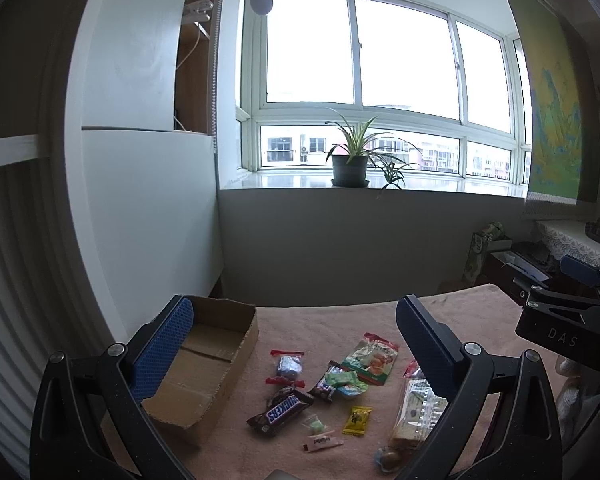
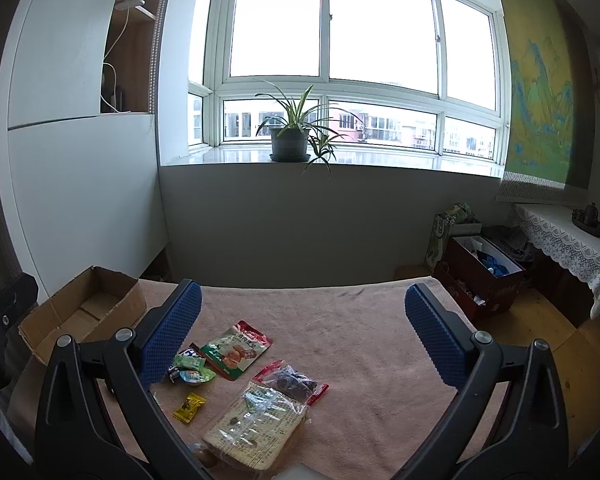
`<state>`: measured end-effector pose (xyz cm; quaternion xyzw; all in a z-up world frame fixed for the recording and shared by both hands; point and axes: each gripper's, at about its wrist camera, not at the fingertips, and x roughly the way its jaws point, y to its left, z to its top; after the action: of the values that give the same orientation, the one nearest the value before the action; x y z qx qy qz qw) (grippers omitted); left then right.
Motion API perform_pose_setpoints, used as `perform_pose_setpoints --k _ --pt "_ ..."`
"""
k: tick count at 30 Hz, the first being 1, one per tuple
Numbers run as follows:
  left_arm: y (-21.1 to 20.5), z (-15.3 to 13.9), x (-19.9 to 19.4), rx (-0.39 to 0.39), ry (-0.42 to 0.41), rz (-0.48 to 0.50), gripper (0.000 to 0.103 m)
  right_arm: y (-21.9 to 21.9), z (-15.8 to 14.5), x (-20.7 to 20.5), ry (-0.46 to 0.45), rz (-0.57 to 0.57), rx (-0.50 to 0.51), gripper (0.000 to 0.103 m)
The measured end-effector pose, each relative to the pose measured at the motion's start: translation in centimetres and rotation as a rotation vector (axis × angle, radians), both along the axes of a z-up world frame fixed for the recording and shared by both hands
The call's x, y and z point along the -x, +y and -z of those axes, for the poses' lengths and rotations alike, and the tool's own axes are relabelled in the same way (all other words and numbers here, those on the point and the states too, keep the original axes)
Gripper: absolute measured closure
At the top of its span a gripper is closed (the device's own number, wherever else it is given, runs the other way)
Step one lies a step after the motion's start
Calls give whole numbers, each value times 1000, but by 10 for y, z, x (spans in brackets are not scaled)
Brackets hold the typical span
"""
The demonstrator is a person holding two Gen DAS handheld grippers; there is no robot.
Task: Organize snacks
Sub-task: 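Move the right tool toward the bagged bread loaf on the table, then close the right tool on the bagged bread loaf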
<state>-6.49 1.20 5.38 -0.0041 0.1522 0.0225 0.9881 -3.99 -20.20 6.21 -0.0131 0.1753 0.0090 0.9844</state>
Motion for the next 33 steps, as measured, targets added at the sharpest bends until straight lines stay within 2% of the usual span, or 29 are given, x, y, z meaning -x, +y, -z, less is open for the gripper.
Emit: perform_pose_setpoints --k 4,7,11,16,23,27,31,33 --pt "-7 10 -11 -10 18 20 2 -2 13 -16 34 -22 11 0" --pt "-11 18 -20 10 38 32 2 -3 26 -27 52 -21 16 0" --pt "-15 31 -32 2 60 43 2 -17 41 -43 87 -28 -31 0" --pt "-4 40 -54 68 92 46 2 -50 61 -57 167 -28 -125 0" --pt "8 60 -68 111 131 83 6 -65 75 -70 239 -36 -122 0" --pt "10 78 -78 179 208 152 12 -59 92 -65 291 -56 -116 0" --pt "0 104 -80 172 303 237 20 -63 116 -59 384 -108 -207 1" --pt "-5 117 -80 182 356 292 27 -63 126 -57 421 -125 -227 7"
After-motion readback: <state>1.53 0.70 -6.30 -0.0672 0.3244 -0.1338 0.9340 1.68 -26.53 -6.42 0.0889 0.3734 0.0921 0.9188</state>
